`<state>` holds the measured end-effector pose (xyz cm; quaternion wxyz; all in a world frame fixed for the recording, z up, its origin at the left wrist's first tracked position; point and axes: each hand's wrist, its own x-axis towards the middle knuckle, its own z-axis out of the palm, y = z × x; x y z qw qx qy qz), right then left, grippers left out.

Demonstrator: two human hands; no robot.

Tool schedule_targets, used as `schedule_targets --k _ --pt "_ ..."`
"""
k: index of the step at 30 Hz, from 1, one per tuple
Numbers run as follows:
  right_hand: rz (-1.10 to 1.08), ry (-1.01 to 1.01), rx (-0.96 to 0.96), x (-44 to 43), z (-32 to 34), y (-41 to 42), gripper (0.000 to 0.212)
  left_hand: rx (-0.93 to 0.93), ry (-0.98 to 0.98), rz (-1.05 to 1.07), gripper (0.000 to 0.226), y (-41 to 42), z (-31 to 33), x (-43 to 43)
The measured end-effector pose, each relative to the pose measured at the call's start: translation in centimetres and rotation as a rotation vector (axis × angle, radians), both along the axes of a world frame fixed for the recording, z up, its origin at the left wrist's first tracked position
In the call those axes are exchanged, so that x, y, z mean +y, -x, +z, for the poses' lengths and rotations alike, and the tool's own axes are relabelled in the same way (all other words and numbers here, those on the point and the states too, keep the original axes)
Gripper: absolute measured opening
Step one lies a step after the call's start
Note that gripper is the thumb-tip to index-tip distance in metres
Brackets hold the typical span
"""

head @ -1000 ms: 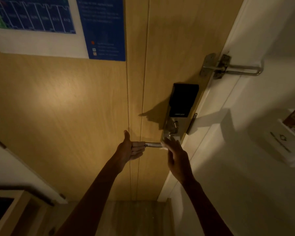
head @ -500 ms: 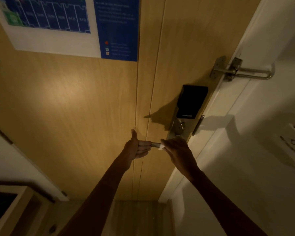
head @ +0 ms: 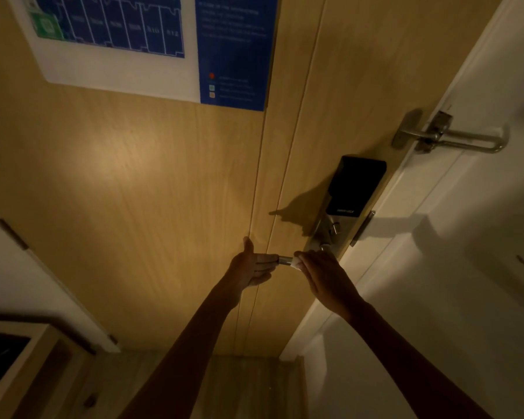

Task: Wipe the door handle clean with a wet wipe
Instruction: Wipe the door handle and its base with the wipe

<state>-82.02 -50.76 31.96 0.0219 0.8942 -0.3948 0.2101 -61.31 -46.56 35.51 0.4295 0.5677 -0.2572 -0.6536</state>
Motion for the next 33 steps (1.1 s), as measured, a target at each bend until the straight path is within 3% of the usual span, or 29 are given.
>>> schedule_targets --k 4,10,16,22,25,30,33 --pt "0.011 0.03 0.006 0.3 -0.1 -1.8 0.019 -0.019 0.0 -0.009 0.08 0.1 0.1 0.2" --pt "0.001 -0.15 -0.052 -0.6 1.7 -1.0 0.017 -0.046 0.003 -0.035 0.081 0.0 0.4 -0.1" --pt "-0.007 -0.18 -0.16 -0.2 0.8 -3.2 0.043 -0.048 0.024 -0.045 0.083 -0.4 -0.1 -0.3" --pt "-0.058 -0.251 -0.245 -0.1 0.9 -3.4 0.031 -0.038 0.021 -0.042 0.084 -0.7 -0.9 -0.3" --pt "0.004 -0.251 -0.18 -0.3 1.6 -3.7 0.033 -0.051 0.02 -0.038 0.083 -0.5 -1.0 -0.1" --pt "0.064 -0.113 -0.052 0.2 1.9 -3.7 0.016 -0.061 0.026 -0.042 0.084 -0.7 -1.0 -0.2" --pt "0.052 -0.106 -0.064 0.1 1.8 -3.0 0.024 -0.044 0.019 -0.056 0.086 -0.9 -0.9 -0.3"
